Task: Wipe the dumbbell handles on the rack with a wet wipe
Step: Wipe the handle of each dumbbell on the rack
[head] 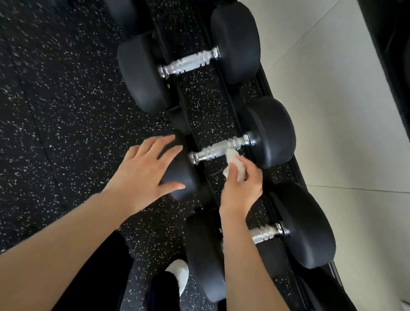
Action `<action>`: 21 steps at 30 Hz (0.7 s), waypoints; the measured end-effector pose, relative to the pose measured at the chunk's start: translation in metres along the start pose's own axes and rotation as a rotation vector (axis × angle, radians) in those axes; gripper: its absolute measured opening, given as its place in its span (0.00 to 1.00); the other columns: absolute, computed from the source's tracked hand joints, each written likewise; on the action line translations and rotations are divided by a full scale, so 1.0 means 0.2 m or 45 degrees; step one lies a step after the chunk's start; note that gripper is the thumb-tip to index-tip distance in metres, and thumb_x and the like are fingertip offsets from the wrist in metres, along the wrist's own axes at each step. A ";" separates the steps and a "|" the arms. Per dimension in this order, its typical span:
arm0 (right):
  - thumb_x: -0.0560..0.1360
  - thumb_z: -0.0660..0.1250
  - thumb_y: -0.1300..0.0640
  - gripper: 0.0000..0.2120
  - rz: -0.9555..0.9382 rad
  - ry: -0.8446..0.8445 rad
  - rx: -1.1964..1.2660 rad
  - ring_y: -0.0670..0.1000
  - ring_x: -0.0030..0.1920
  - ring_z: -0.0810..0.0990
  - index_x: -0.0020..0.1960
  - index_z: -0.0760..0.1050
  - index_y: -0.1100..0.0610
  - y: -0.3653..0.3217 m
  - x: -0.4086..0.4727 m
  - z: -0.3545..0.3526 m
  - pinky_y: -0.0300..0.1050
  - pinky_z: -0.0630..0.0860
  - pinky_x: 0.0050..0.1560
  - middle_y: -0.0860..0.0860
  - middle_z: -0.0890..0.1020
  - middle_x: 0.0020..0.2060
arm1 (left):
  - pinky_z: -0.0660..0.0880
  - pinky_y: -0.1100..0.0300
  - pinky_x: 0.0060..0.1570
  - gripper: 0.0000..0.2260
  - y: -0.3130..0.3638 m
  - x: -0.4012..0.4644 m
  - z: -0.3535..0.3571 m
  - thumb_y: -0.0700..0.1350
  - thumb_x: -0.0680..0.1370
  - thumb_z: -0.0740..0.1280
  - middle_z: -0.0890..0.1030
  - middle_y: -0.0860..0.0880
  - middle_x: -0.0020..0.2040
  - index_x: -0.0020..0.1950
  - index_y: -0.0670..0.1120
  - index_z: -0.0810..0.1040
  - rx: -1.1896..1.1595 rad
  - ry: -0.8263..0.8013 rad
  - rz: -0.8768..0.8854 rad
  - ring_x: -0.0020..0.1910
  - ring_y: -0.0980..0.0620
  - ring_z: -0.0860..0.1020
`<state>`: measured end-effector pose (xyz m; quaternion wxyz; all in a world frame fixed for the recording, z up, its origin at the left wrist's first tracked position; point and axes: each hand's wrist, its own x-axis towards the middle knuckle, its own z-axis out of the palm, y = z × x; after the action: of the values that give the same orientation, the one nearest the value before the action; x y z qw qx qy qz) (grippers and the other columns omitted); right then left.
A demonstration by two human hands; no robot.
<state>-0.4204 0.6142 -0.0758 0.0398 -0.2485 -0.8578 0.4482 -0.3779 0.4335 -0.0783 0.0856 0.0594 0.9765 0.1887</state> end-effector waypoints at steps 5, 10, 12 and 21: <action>0.72 0.69 0.64 0.07 0.350 0.456 0.217 0.51 0.50 0.79 0.49 0.79 0.55 -0.12 0.13 0.17 0.43 0.79 0.50 0.54 0.81 0.51 | 0.73 0.43 0.54 0.37 -0.11 0.08 0.02 0.65 0.68 0.64 0.71 0.45 0.68 0.71 0.45 0.69 -0.037 -0.100 0.039 0.65 0.44 0.67; 0.71 0.70 0.65 0.10 0.640 0.655 0.469 0.49 0.46 0.79 0.41 0.77 0.50 -0.19 0.19 0.28 0.37 0.75 0.42 0.50 0.81 0.44 | 0.75 0.44 0.56 0.38 -0.10 0.11 0.02 0.64 0.67 0.65 0.70 0.44 0.69 0.71 0.44 0.68 -0.134 -0.138 0.033 0.65 0.42 0.71; 0.71 0.71 0.65 0.08 0.707 0.702 0.523 0.49 0.45 0.80 0.41 0.78 0.52 -0.20 0.22 0.30 0.34 0.73 0.39 0.52 0.81 0.45 | 0.75 0.45 0.55 0.39 -0.10 0.12 0.02 0.65 0.66 0.66 0.70 0.44 0.70 0.71 0.44 0.68 -0.148 -0.144 0.030 0.65 0.42 0.72; 0.71 0.71 0.63 0.08 0.472 0.320 0.113 0.48 0.49 0.76 0.39 0.77 0.51 -0.16 0.19 0.30 0.22 0.69 0.36 0.54 0.80 0.54 | 0.73 0.46 0.57 0.38 -0.10 0.13 0.05 0.62 0.66 0.68 0.69 0.43 0.70 0.71 0.43 0.68 -0.150 -0.119 0.036 0.66 0.41 0.71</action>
<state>-0.4843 0.5710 -0.0918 0.0743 -0.4536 -0.7652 0.4508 -0.4024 0.4229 -0.0974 0.1316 0.0770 0.9577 0.2441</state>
